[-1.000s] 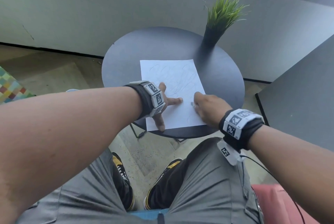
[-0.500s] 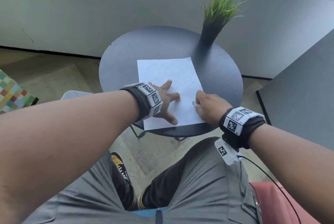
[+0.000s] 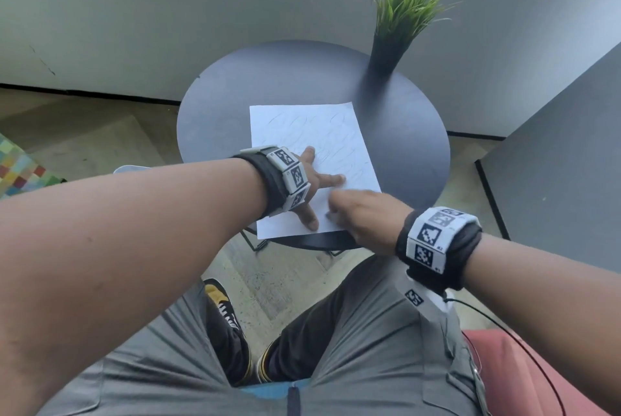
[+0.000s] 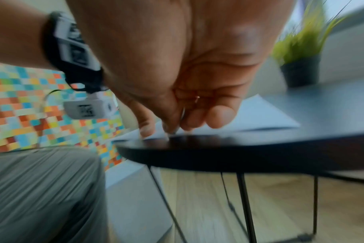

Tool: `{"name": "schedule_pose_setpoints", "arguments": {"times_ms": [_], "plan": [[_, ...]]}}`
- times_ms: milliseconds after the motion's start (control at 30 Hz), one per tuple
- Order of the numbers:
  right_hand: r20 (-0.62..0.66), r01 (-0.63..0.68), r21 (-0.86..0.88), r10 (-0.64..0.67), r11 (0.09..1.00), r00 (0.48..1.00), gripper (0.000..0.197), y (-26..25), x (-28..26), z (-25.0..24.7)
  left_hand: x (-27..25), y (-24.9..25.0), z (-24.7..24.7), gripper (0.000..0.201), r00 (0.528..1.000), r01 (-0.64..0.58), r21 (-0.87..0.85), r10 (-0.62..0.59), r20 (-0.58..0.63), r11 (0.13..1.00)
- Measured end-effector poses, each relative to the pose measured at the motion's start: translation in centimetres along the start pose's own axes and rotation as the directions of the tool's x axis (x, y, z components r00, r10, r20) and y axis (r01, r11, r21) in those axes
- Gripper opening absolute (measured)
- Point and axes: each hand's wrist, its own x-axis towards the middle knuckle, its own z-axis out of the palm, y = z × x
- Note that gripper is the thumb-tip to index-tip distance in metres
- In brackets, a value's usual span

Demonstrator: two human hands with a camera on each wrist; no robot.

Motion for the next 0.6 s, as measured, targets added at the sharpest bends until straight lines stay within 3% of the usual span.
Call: {"name": "schedule_pose_setpoints", "arguments": {"times_ms": [67,167,200,333,367,500,600], "plan": [[0.023,0.03,-0.002,-0.03,1.0,0.999,0.018,0.5,0.0,-0.2,0.1,0.1,0.0,0.11,1.0,0.002,0.011,-0.002,0.006,1.0],[-0.097,-0.167,-0.051,0.162,0.985,0.982,0.018,3.2,1.1,-1.6,0.1,0.1,0.0,0.109,1.0,0.003,0.004,-0.003,0.01,1.0],[-0.118,-0.178,-0.059,0.17,0.982,0.978,0.013,3.2,1.0,-1.5,0.1,0.1,0.0,0.109,1.0,0.002,0.006,-0.002,0.008,1.0],[0.035,0.156,-0.053,-0.155,0.986,0.987,0.003,0.2,-0.4,0.4,0.1,0.3,-0.3,0.112,1.0,0.004,0.044,-0.005,0.01,0.999],[0.052,0.161,-0.051,-0.158,0.986,0.986,0.006,0.4,-0.4,0.1,0.1,0.3,-0.3,0.112,1.0,0.005,0.05,-0.006,0.012,0.999],[-0.109,-0.129,-0.091,0.119,0.987,0.987,0.01,3.1,0.9,-1.4,0.0,0.4,-0.5,0.112,1.0,0.008,0.051,-0.008,0.007,0.999],[-0.049,0.029,-0.077,-0.033,0.997,0.998,0.005,0.2,0.0,0.3,-0.2,0.5,-0.8,0.114,1.0,0.009,0.068,-0.01,0.017,0.998]]}}
